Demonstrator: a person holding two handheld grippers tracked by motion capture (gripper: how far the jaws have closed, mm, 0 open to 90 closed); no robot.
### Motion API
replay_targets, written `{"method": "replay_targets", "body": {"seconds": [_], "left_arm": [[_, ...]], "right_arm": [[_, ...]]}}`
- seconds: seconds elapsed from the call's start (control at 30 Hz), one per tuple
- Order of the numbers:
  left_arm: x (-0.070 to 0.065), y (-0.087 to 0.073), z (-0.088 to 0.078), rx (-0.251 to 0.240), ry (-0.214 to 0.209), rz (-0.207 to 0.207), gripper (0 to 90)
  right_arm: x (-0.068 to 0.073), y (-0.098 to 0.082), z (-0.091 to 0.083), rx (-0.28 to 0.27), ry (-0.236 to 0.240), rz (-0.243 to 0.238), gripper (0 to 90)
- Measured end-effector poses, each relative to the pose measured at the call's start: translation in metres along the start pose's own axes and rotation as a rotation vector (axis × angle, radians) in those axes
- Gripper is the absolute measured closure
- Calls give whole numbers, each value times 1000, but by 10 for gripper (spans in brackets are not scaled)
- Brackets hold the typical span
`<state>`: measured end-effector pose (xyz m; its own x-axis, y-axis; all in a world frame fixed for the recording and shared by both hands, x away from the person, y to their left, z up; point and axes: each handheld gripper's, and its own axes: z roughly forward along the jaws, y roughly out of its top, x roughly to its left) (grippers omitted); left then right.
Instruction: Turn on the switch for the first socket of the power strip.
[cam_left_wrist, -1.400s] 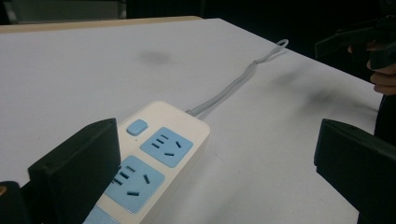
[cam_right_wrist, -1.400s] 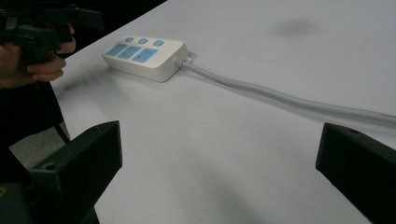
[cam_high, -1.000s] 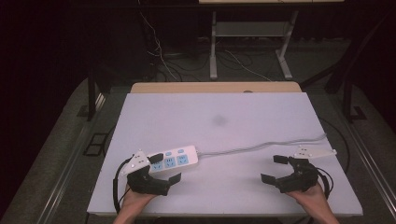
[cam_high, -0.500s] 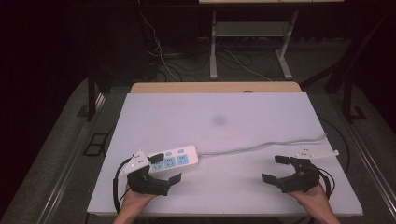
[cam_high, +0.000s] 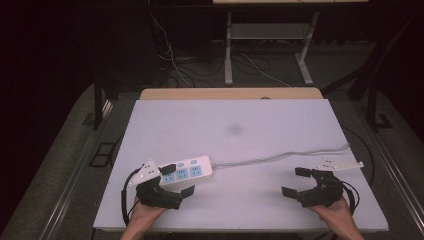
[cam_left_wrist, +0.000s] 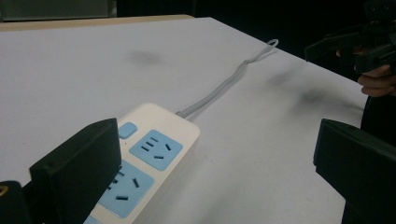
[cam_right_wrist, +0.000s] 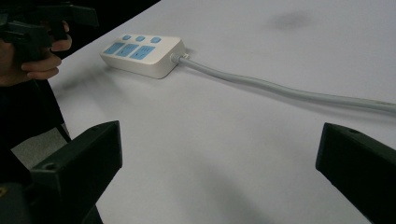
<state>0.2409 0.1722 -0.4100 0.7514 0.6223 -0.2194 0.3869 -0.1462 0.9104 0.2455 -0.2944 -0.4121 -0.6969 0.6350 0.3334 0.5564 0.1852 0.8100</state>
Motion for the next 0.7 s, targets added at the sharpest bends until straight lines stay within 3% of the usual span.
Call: {"method": "replay_targets", "body": {"seconds": [0.7], "left_arm": [[10, 21, 5, 81, 0, 8, 0]], "right_arm": [[-3, -2, -2, 5, -4, 9, 2]]}}
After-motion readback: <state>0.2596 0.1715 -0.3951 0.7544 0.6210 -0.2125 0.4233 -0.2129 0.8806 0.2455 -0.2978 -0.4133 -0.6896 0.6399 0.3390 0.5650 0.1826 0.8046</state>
